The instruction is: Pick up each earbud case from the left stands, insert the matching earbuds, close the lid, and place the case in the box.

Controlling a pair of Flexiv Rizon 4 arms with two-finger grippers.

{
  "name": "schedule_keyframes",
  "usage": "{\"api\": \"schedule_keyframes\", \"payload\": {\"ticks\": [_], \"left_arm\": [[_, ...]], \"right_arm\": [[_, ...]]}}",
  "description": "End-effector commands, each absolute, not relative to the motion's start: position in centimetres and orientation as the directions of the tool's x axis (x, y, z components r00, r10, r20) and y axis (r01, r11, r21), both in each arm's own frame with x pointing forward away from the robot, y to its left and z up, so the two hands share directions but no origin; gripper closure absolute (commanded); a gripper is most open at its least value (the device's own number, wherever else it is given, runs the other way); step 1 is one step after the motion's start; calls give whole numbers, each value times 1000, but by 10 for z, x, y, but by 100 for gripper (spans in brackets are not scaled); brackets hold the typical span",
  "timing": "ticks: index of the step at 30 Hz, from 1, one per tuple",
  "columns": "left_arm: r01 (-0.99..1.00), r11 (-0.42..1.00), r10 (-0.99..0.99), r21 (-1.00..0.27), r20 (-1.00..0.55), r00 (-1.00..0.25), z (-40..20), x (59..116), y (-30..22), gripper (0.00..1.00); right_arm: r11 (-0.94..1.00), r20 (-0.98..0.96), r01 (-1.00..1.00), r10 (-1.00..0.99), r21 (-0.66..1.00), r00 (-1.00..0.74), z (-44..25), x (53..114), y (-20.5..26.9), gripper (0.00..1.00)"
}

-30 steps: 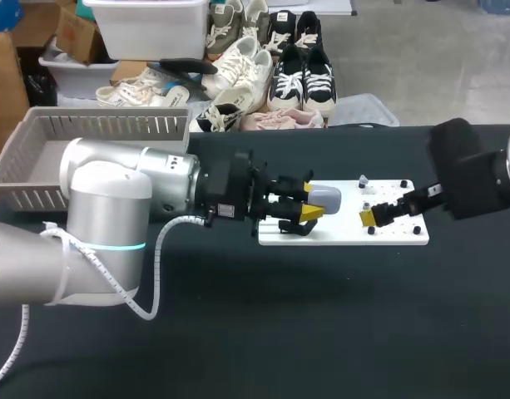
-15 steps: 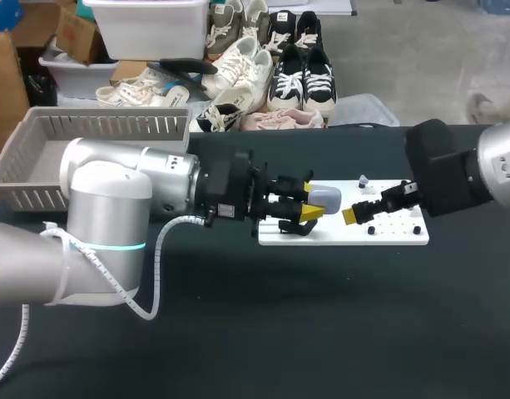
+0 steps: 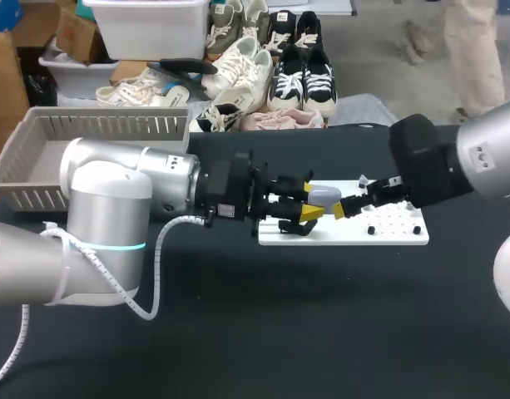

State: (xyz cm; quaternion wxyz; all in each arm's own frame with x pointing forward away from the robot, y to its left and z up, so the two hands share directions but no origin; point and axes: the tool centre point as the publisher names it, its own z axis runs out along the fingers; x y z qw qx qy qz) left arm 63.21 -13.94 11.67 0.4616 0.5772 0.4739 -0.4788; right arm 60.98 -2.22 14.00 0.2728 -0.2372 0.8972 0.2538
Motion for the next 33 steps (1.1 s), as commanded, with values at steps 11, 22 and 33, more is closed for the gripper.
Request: {"api": "schedule_keyframes", "payload": {"ticks": [11, 22, 33], "left_arm": [[989, -128, 104, 79, -990, 93, 116, 634, -140, 100], [989, -128, 104, 79, -990, 93, 116, 634, -140, 100], [989, -128, 104, 79, -990, 93, 116, 634, -140, 100]], "right_arm": [[776, -591, -548, -293, 313, -752, 132, 621, -12, 0], [788, -579, -538, -297, 301, -759, 127, 626, -13, 0], [793, -577, -527, -285, 306, -765, 127, 627, -17, 0]]}}
